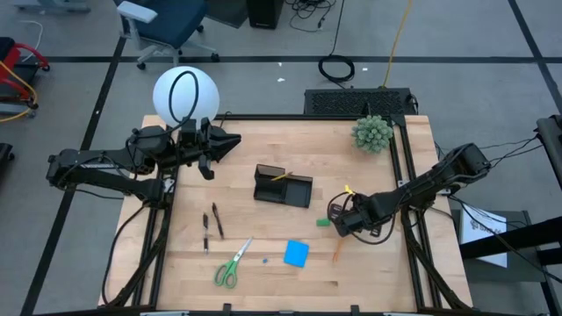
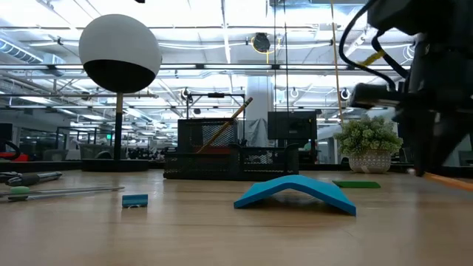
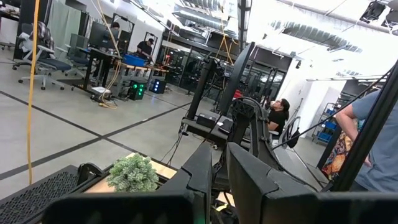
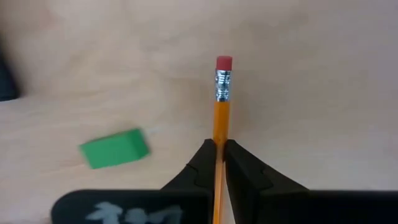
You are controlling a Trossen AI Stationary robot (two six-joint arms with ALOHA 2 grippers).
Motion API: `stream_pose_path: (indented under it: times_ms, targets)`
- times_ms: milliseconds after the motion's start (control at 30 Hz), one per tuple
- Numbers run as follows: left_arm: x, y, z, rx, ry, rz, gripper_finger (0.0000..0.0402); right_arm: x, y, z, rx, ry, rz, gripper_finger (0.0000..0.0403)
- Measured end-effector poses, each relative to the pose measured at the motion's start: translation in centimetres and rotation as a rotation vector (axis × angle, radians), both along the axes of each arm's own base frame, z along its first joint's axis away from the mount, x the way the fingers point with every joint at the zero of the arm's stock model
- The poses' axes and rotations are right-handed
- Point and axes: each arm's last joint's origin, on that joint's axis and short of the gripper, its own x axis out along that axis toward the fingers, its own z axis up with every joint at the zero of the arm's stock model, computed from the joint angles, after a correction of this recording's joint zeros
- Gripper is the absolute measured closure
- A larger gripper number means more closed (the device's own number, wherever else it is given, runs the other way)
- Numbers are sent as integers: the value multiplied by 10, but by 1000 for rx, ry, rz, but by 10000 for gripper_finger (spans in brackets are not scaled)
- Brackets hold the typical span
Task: Pick and place office supplies into organizer
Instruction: Put the orange pencil into the desk organizer
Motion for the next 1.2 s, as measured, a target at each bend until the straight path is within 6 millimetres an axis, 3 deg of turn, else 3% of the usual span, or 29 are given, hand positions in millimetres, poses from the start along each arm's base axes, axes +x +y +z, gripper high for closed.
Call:
stream_pose_path:
  times_ms: [267,733,1200]
  targets:
    - [0,0,0,0,0,-1,355,-1,-6,23,-161,-165,130,392]
    - [0,0,0,0,-1,-1,355,-9,-14,86,-451,-533,637,392]
    - [0,0,0,0,0,0,355,-3,-34,129,-942,-740,1036,392]
